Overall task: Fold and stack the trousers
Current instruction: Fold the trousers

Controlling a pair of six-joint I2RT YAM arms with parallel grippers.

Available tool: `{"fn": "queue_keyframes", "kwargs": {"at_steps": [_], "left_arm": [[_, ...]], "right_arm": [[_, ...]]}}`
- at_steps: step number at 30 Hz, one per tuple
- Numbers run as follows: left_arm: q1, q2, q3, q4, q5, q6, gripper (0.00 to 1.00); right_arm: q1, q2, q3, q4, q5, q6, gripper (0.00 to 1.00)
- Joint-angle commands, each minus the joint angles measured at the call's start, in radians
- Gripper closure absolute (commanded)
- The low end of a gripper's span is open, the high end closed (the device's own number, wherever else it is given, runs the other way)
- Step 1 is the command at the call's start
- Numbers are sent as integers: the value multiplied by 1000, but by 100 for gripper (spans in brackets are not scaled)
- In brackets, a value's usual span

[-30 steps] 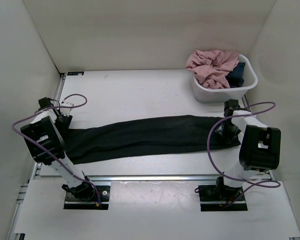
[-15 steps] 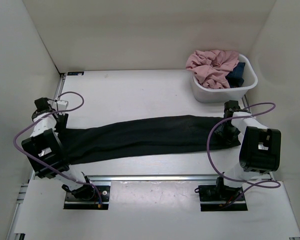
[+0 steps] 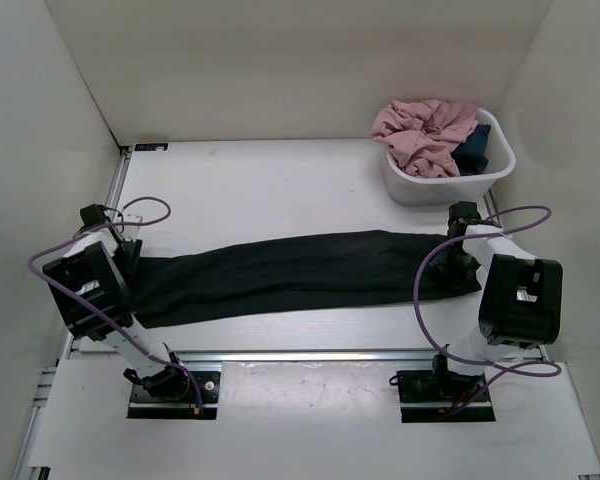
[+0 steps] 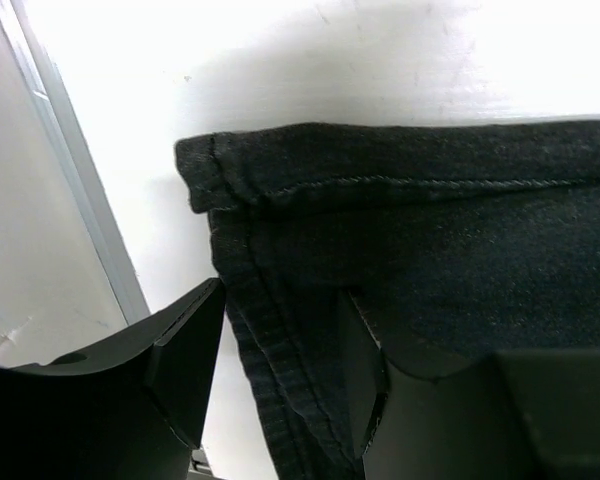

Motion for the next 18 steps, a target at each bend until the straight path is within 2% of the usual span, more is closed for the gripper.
{"fn": "queue_keyframes", "kwargs": {"at_steps": [1, 5, 6, 7, 10, 11, 14, 18], "left_arm": [[4, 9, 35, 51, -30, -8, 41], [4, 21, 53, 51, -3, -18, 41], [4, 21, 62, 51, -3, -18, 43], [4, 31, 63, 51, -3, -18, 52], [4, 40, 63, 51, 20, -18, 64], [4, 40, 63, 51, 20, -18, 72], [4, 40, 53, 51, 36, -8, 85], [4, 25, 76, 51, 8, -8, 85]], "right_arm": [[-5, 5, -41, -43, 12, -24, 46], [4, 5, -41, -43, 12, -24, 46], [4, 5, -41, -43, 12, -24, 46], [4, 5, -41, -43, 12, -24, 46], [4, -4, -32, -52, 22, -33, 46], [4, -4, -32, -52, 22, -34, 46], [4, -4, -23, -62, 31, -34, 46], [4, -4, -23, -62, 31, -34, 46]]}}
